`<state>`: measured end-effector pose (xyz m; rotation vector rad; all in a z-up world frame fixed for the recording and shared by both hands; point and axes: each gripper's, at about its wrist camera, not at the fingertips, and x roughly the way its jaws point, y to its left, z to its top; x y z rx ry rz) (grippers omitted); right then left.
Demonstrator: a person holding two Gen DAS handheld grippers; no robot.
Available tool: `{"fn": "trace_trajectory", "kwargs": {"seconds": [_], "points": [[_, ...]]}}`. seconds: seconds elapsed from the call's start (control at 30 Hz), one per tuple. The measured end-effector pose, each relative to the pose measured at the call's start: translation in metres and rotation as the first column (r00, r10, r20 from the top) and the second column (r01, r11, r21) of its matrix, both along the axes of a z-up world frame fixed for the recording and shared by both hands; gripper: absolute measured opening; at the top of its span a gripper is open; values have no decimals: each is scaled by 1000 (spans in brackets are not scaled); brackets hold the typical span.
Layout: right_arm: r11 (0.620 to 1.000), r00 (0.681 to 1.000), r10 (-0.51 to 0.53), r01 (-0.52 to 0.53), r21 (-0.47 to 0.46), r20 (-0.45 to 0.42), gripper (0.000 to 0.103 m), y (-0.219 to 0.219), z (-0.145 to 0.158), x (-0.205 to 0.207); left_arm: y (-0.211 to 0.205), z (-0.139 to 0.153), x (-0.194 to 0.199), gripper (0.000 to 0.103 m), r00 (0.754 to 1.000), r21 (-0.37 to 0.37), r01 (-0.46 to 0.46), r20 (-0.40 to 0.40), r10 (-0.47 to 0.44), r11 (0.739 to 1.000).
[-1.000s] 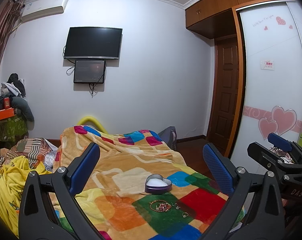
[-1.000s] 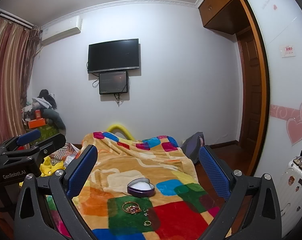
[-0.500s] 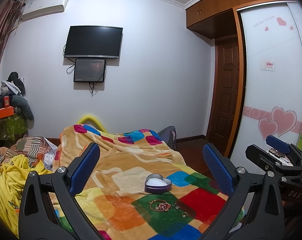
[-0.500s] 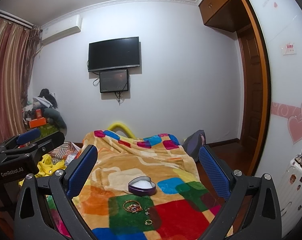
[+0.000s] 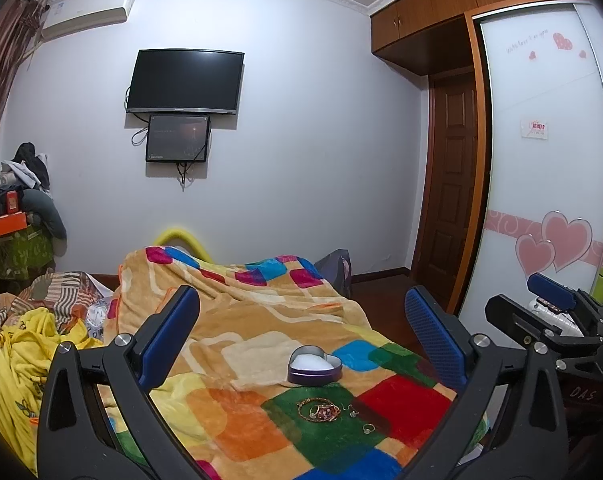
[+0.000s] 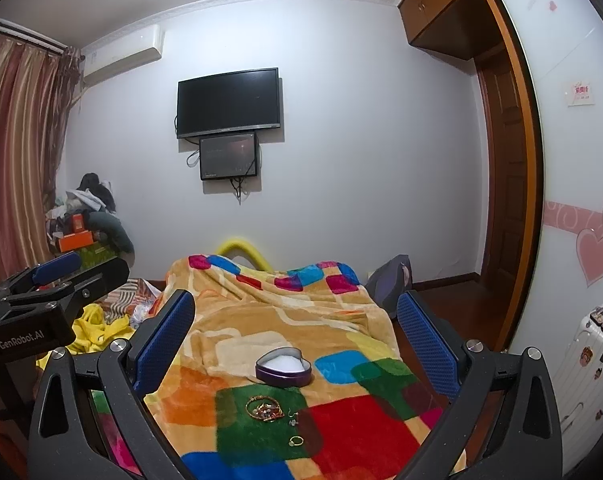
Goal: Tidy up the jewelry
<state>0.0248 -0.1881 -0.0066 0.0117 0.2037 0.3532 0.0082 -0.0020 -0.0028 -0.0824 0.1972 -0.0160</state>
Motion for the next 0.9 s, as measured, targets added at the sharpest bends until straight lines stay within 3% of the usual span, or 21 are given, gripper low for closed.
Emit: {"fn": "trace_trajectory", "kwargs": {"seconds": [0.3,0.57,0.7,0.77,0.9], "points": [[1000,999,1,-2,-31,-41,101,-1,-9,9,-2,-9,14,103,999,5,1,-42,-1,1000],[996,986,2,-17,-89,-166,100,-2,-40,32,5,-41,47,103,985,3,-20,-173,20,1000],[992,971,-1,-30,-124,-241,93,-5,-59,42,10,-67,65,96,967,20,-30,-252,34,999],[989,960,6,-46,-137,-281,84,-7,-67,46,14,-80,74,86,952,28,-25,-303,32,999],[984,925,32,-95,-148,-379,68,-13,-90,58,19,-108,90,77,920,15,-3,-392,9,1000]]}}
